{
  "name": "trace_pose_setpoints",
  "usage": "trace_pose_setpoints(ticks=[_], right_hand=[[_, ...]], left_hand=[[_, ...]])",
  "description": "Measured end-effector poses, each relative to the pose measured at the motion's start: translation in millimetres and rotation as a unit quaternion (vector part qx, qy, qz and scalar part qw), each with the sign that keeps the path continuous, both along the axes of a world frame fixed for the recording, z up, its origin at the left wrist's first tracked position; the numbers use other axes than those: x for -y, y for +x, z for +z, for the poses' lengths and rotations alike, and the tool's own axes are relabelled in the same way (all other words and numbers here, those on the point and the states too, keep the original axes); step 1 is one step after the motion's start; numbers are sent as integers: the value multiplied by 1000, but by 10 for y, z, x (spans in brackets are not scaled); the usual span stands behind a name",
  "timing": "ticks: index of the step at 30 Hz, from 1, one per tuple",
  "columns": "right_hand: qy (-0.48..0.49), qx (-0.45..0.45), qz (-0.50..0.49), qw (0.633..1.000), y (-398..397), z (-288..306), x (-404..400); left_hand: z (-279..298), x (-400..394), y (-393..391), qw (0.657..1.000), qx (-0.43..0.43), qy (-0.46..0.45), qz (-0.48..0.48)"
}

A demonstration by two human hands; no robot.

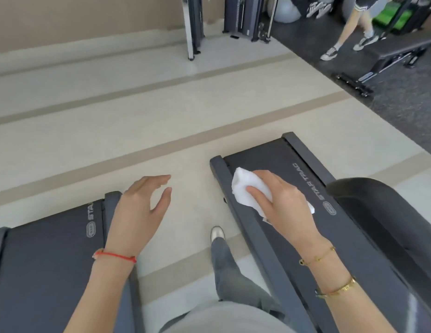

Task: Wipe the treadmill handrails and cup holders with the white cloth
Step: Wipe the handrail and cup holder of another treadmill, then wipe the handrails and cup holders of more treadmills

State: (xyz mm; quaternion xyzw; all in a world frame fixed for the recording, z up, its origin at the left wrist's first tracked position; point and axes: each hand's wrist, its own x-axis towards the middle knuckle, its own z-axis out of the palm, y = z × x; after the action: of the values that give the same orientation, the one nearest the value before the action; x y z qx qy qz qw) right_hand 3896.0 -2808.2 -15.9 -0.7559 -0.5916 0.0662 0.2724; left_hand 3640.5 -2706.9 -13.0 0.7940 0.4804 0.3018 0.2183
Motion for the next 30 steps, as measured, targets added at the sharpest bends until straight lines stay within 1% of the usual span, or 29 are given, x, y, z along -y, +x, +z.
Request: trace_pose_setpoints(ticks=[6,12,17,22,30], right_hand=[[-14,-28,17,999,255,-272,-1033],[-3,-71,22,997,728,-242,-2223],[3,-72,8,997,1144,-186,-3067],[9,-63,-26,998,1510,-209,-3755],[18,-71,-120,990,2148,-413,-4925]], left_hand=[[-145,-936,247,999,-19,-28,31],[-32,-2104,681,998,-31,-21,48],[68,-3007,1023,998,-34,0,44],[35,-3844,1404,999,-37,11,14],[-115,-5507,2335,995,-37,0,-91]])
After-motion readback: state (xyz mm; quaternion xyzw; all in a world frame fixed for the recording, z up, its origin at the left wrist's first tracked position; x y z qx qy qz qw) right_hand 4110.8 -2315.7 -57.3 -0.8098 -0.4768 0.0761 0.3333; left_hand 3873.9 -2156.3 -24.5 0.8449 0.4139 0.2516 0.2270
